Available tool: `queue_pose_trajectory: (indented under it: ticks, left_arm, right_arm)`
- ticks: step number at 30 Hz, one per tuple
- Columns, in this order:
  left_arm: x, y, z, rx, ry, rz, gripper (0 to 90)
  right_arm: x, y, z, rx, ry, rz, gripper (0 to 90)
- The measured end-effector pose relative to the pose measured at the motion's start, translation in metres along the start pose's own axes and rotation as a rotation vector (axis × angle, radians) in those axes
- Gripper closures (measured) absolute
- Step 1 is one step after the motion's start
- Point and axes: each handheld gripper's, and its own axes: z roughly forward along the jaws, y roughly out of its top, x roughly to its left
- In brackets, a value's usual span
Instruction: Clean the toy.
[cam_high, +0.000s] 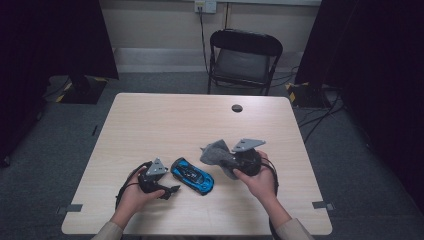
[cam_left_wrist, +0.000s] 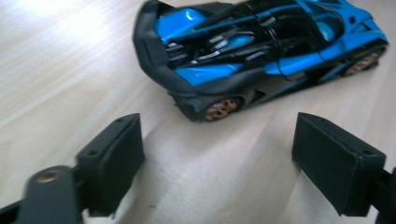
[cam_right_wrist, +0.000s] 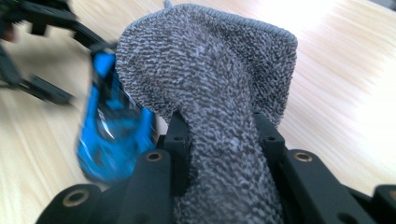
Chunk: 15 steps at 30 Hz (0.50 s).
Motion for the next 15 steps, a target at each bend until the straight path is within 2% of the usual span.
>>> queue_pose_trajectory:
  ticks: [3, 4, 6, 8, 10, 12, 15]
  left_arm:
    - [0.002, 0.004, -0.002, -0.022, 0.004, -0.002, 17.7]
    - [0.002, 0.006, -0.004, -0.027, -0.002, -0.003, 17.8]
    - [0.003, 0.008, -0.008, -0.049, -0.016, -0.029, 17.9]
    - [0.004, 0.011, -0.011, -0.063, -0.015, -0.024, 20.0]
    - [0.003, 0.012, -0.011, -0.059, -0.009, -0.009, 22.9]
    - [0.002, 0.011, -0.007, -0.030, 0.000, -0.029, 24.2]
    - [0.002, 0.011, -0.001, -0.029, 0.003, -0.038, 25.6]
  right_arm:
    - [0.014, 0.016, 0.014, -0.002, 0.030, -0.023, 65.8]
    - [0.022, 0.024, 0.024, 0.010, 0.038, -0.042, 65.8]
    - [0.025, 0.026, 0.029, 0.019, 0.040, -0.049, 65.8]
    - [0.030, 0.029, 0.037, 0.025, 0.047, -0.052, 65.8]
    - [0.035, 0.031, 0.043, 0.021, 0.058, -0.047, 65.8]
    - [0.040, 0.032, 0.049, 0.027, 0.064, -0.046, 65.8]
    - [0.049, 0.033, 0.059, 0.052, 0.072, -0.073, 65.8]
